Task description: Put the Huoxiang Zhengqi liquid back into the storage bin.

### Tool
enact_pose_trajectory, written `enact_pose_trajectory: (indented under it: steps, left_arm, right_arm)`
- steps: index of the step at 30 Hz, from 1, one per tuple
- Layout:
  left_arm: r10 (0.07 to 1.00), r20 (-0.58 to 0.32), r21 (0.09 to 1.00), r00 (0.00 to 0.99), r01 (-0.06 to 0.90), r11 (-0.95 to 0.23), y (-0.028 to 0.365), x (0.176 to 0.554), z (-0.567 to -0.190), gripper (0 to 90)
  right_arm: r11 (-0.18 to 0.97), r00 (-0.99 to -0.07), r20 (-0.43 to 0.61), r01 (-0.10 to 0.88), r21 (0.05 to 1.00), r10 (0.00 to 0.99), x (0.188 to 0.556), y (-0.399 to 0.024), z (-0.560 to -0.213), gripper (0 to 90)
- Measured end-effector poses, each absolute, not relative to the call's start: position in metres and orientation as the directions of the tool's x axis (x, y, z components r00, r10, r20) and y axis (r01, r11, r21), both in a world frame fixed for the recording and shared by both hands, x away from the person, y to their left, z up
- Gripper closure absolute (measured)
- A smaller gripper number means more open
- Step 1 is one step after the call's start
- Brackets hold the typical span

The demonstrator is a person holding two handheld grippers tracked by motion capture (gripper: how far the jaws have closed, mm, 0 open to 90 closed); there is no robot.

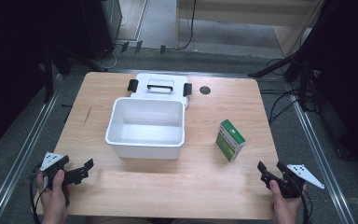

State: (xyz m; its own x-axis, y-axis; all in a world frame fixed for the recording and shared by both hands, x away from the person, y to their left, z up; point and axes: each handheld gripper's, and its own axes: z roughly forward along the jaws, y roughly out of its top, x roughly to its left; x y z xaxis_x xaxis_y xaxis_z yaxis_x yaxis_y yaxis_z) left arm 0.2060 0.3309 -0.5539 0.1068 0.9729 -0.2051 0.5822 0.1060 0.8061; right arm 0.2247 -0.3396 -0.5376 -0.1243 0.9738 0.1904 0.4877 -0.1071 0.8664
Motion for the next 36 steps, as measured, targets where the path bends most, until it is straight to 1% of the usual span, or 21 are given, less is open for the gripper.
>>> enact_pose_trajectory:
  steps: [7,15,16,19,20,23,26,29,30,31,33,35,36]
  left_arm:
    - [0.973,-0.205,0.808,0.107,0.580,0.106,0.331,0.206,-0.554,0.3]
    - [0.973,-0.202,0.810,0.110,0.577,0.103,0.331,0.205,-0.554,0.3]
    - [0.973,-0.202,0.811,0.111,0.576,0.102,0.331,0.205,-0.554,0.3]
    - [0.973,-0.205,0.811,0.109,0.575,0.106,0.330,0.205,-0.554,0.3]
    - [0.972,-0.205,0.811,0.110,0.575,0.106,0.331,0.205,-0.554,0.3]
    - [0.972,-0.206,0.811,0.111,0.575,0.106,0.331,0.205,-0.554,0.3]
    - [0.971,-0.208,0.812,0.113,0.574,0.107,0.331,0.205,-0.554,0.3]
    - [0.972,-0.207,0.812,0.115,0.574,0.105,0.331,0.205,-0.554,0.3]
    - [0.972,-0.207,0.812,0.115,0.574,0.105,0.331,0.205,-0.554,0.3]
    - [0.972,-0.207,0.813,0.115,0.573,0.105,0.331,0.205,-0.554,0.3]
    - [0.972,-0.205,0.813,0.115,0.574,0.104,0.331,0.204,-0.554,0.3]
    - [0.972,-0.205,0.813,0.115,0.573,0.103,0.331,0.204,-0.554,0.3]
    - [0.972,-0.204,0.813,0.115,0.573,0.103,0.331,0.204,-0.554,0.3]
  right_arm:
    - [-0.107,-0.125,0.193,0.494,0.863,0.973,0.224,-0.339,-0.538,20.8]
    - [-0.048,-0.162,0.146,0.493,0.869,0.976,0.222,-0.335,-0.534,20.5]
    - [-0.031,-0.186,0.141,0.498,0.867,0.972,0.222,-0.333,-0.532,19.4]
    - [-0.009,-0.204,0.127,0.499,0.867,0.971,0.221,-0.332,-0.528,19.4]
    - [0.016,-0.224,0.111,0.500,0.866,0.968,0.219,-0.330,-0.522,19.4]
    - [0.033,-0.247,0.109,0.508,0.861,0.963,0.220,-0.330,-0.518,19.4]
    - [0.043,-0.270,0.124,0.537,0.843,0.955,0.221,-0.331,-0.509,19.6]
    - [0.074,-0.294,0.114,0.560,0.825,0.949,0.223,-0.329,-0.499,20.0]
    - [0.093,-0.309,0.106,0.565,0.820,0.945,0.224,-0.327,-0.496,20.0]
    - [0.138,-0.329,0.075,0.578,0.804,0.941,0.226,-0.323,-0.490,20.0]
    - [0.152,-0.333,0.065,0.585,0.797,0.941,0.227,-0.321,-0.489,20.0]
    - [0.190,-0.357,0.048,0.601,0.776,0.933,0.230,-0.316,-0.484,19.9]
    - [0.234,-0.380,0.024,0.615,0.753,0.925,0.234,-0.310,-0.479,19.8]
